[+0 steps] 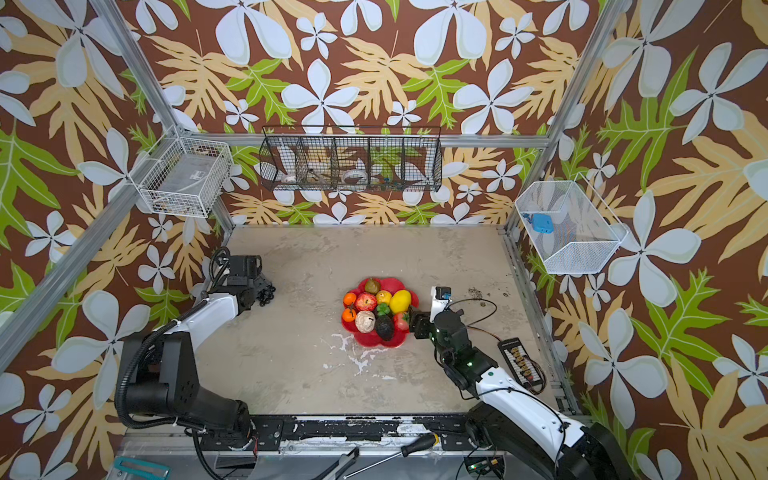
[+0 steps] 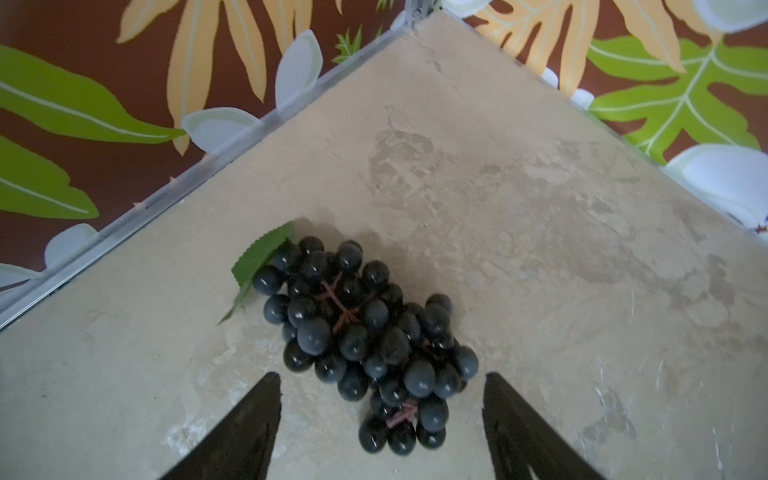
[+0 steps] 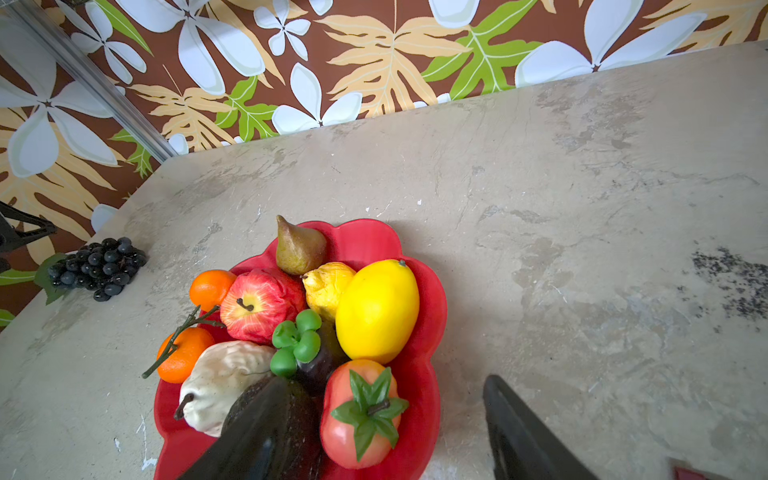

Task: Place and organize the fake fruits in the fruit bowl
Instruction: 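Open the left gripper and move it over the dark grapes, then lower the left gripper and close it on the grape stem and leaf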

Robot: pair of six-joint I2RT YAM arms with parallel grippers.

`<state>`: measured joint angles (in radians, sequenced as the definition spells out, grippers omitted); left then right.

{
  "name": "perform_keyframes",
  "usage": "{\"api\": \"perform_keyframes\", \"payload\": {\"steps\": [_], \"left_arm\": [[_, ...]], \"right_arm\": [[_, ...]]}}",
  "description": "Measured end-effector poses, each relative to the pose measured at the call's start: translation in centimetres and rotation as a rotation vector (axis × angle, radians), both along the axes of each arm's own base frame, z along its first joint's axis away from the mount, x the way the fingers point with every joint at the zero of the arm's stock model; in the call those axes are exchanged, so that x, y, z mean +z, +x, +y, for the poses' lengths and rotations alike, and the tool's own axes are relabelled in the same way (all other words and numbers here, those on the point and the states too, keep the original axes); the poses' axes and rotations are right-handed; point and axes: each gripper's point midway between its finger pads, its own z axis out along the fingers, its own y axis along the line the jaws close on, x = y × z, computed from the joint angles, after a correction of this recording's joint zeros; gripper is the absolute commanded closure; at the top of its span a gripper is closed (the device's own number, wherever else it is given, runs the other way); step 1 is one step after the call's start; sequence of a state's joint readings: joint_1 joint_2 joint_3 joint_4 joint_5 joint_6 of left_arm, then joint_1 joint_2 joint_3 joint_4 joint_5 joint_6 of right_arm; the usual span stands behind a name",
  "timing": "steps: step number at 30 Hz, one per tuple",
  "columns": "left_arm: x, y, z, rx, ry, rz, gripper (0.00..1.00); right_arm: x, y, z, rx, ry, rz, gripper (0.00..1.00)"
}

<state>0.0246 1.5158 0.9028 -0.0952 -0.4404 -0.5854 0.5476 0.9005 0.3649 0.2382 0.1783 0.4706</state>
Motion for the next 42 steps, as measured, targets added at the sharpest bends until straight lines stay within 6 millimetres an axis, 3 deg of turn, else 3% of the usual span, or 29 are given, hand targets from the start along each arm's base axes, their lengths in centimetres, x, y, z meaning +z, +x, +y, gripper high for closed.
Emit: {"api": "perform_keyframes", "payload": {"steps": [4, 8, 17, 22, 26, 33, 42], "left_arm": [[-0.2, -0.3, 3.5, 0.091, -0.049, -0.039, 0.18], [-1.8, -0.6, 6.1, 0.161, -0.095, -0.036, 0.15], [-3.8, 3.2, 9.1, 0.195, -0.134, -0.03, 0.11], [-5.8, 4.6, 10.3, 0.177, -0.175, 0.002, 0.0], [-6.5, 5.8, 9.2, 0.12, -0.233, -0.001, 0.06], [-7.9, 5.2, 7.0, 0.064, -0.305, 0.015, 0.09], [-5.3, 5.1, 1.5, -0.062, -0.324, -0.035, 0.15]], "right_arm": [[0.2, -0.1, 0.1, 0.005, 0.005, -0.003, 0.27], [0.2, -0.1, 0.1, 0.006, 0.006, -0.004, 0.27], [0.2, -0.1, 0.2, 0.012, 0.009, -0.003, 0.26], [0.3, -0.1, 0.2, 0.011, 0.011, -0.006, 0.26], [-0.1, 0.0, 0.2, 0.012, 0.002, 0.008, 0.26], [-0.2, 0.1, 0.3, 0.011, -0.002, 0.014, 0.26], [-0.6, 0.2, 0.3, 0.012, -0.01, 0.027, 0.26]]}}
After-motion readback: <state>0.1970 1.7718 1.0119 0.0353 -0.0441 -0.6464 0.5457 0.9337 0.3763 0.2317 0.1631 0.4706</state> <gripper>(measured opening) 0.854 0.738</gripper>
